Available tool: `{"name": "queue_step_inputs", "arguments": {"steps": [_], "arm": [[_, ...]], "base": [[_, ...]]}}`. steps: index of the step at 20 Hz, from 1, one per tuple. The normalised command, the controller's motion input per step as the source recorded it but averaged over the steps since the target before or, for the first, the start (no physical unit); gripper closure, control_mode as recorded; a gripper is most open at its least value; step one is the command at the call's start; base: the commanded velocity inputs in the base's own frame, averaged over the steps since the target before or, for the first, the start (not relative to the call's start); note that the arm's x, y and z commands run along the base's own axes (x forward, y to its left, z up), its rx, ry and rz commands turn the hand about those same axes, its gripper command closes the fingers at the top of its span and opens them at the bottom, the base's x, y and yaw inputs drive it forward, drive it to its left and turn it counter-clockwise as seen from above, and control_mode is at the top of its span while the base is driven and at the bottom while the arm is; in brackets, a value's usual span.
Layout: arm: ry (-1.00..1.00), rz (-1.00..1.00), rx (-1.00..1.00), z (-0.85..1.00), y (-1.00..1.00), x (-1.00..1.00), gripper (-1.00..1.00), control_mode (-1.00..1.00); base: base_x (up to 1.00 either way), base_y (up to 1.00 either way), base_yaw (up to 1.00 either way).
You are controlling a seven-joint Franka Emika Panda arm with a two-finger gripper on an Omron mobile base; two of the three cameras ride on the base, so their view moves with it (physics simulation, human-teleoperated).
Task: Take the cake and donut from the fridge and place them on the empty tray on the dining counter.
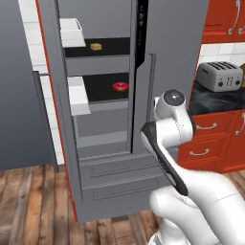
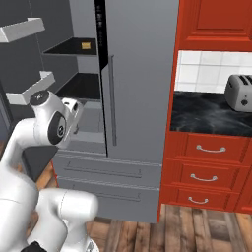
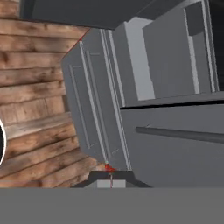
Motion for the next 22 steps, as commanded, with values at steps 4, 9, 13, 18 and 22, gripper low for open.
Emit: {"name": "queue_step_inputs", "arguments": {"steps": [4, 9, 13, 18, 22], "arm": [[-0.07, 0.0, -0.31, 0.31, -0.34, 0.29, 1.0, -1.0], [0.01, 0.0, -0.25, 0.23, -0.23, 0.27, 1.0, -1.0], [0.1, 0.15, -0.16, 0.14, -0.02, 0.18, 1.0, -1.0], [0.1, 0.22, -0.12, 0.03, 0.0, 0.09, 1.0, -1.0], [0.02, 0.3, -0.11, 0.05, -0.14, 0.09, 1.0, -1.0]], "base": [[0.0, 0.0, 0.0], [0.0, 0.0, 0.0], [0.0, 0.0, 0.0], [0.0, 0.0, 0.0], [0.0, 0.0, 0.0]]}}
